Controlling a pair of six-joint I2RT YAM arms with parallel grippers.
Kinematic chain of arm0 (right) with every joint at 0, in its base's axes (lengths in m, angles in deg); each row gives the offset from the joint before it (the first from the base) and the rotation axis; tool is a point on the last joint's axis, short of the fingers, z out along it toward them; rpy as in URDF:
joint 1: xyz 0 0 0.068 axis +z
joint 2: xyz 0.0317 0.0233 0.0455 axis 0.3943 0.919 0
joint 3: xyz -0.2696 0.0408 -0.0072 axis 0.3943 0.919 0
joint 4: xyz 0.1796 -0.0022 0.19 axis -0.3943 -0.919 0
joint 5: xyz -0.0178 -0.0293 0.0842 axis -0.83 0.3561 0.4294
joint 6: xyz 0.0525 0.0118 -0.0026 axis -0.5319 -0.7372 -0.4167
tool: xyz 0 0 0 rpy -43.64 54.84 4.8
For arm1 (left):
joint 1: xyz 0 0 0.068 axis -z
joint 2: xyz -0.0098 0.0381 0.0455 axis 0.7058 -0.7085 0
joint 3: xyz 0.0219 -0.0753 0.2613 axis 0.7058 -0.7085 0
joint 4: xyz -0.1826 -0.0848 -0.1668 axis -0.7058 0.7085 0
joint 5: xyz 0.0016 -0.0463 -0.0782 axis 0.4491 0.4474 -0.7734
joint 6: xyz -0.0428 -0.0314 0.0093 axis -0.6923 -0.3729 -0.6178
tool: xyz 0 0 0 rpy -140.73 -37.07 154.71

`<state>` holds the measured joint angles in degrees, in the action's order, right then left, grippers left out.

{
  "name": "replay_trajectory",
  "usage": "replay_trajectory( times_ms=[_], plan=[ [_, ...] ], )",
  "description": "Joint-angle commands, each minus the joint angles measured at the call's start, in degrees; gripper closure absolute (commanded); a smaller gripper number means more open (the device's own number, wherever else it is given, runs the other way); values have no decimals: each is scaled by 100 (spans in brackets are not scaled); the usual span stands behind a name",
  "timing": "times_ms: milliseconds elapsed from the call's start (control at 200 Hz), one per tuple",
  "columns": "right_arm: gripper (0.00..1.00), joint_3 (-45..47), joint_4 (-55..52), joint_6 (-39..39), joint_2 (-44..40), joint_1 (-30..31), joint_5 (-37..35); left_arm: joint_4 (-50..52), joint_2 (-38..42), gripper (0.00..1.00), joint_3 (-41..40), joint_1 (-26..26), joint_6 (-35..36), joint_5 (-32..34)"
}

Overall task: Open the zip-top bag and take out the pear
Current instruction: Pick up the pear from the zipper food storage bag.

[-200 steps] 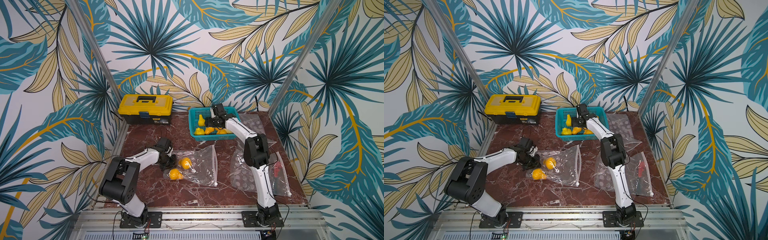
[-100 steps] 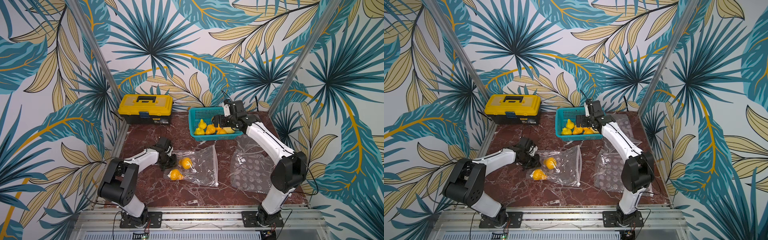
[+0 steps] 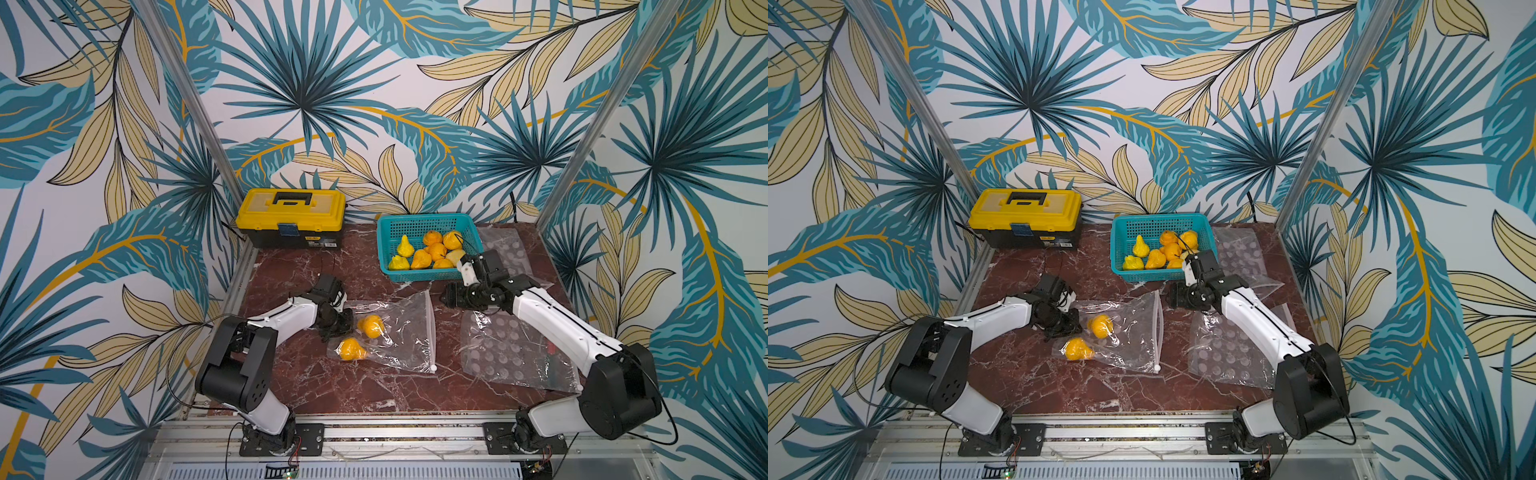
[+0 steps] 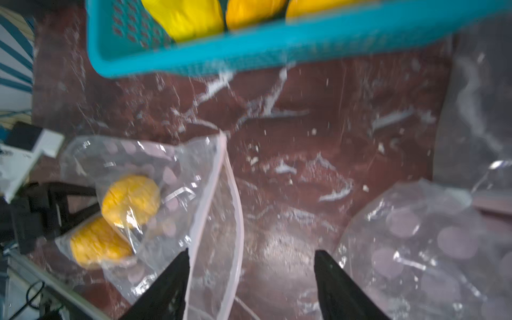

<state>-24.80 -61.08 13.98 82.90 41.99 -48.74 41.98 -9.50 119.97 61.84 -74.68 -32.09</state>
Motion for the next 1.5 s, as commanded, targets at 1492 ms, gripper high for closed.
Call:
replay_trajectory(
  times_ms=[1492],
  plan=[
    [64,1421,5063,-2544,2069,1088,2410,-136,-508,63,552,763,-629,111]
  ],
)
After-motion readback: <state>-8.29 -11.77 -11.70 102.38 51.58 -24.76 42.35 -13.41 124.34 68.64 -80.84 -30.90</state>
